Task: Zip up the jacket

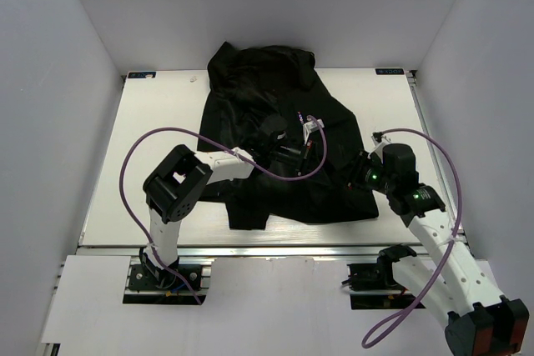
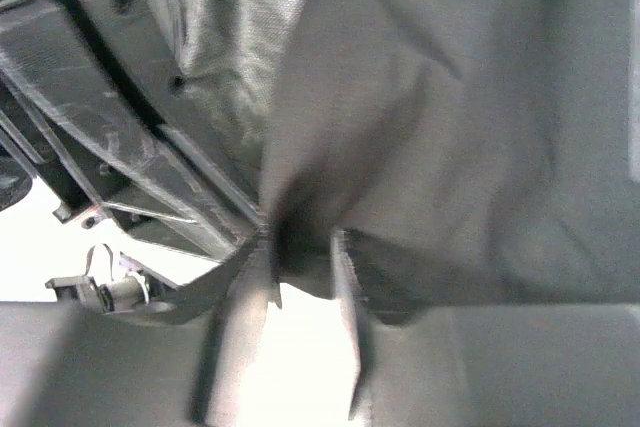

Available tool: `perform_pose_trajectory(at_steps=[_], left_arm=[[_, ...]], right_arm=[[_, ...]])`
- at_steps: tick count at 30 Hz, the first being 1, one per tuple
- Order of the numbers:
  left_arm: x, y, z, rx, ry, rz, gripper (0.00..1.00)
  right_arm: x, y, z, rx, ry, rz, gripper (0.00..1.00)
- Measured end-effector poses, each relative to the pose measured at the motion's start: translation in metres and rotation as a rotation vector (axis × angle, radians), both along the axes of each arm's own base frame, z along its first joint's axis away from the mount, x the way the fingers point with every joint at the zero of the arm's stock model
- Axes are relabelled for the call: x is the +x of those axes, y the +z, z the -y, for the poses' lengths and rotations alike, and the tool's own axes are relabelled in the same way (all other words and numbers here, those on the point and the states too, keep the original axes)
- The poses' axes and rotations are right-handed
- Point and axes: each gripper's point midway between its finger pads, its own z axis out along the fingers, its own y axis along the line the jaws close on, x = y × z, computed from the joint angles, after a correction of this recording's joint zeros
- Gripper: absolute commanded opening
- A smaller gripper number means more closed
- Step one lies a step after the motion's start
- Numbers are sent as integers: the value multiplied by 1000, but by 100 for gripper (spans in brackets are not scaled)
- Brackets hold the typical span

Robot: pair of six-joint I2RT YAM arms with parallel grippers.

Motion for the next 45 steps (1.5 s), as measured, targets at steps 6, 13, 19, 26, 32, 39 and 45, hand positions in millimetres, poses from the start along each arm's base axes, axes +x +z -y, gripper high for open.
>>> perform_pose_trajectory(at_steps=[6,13,19,26,32,39,45], left_arm=[[0,-2,-1,13,10,-12,0],[1,-6,-4,27,27,-29,0],[5,-10,-5,41,55,-44,0],[10,-9,-6,38,74,-44,0],[11,-6,-6,48,84,-18,98],[21,31,-17,11,132,70,98],[58,50,-28,-37,199,113,96]], right_arm=[[-1,-11,6,19,-62,-31,50],[2,-19,-1,80,-65,-47,47],[7,-16,-11,143,-28,-28,26],[12,-11,-17,184,4,3,0],[5,-9,-24,192,72,21,0],[-19,-14,-28,143,214,5,0],[-28,-15,-29,135,260,4,0]])
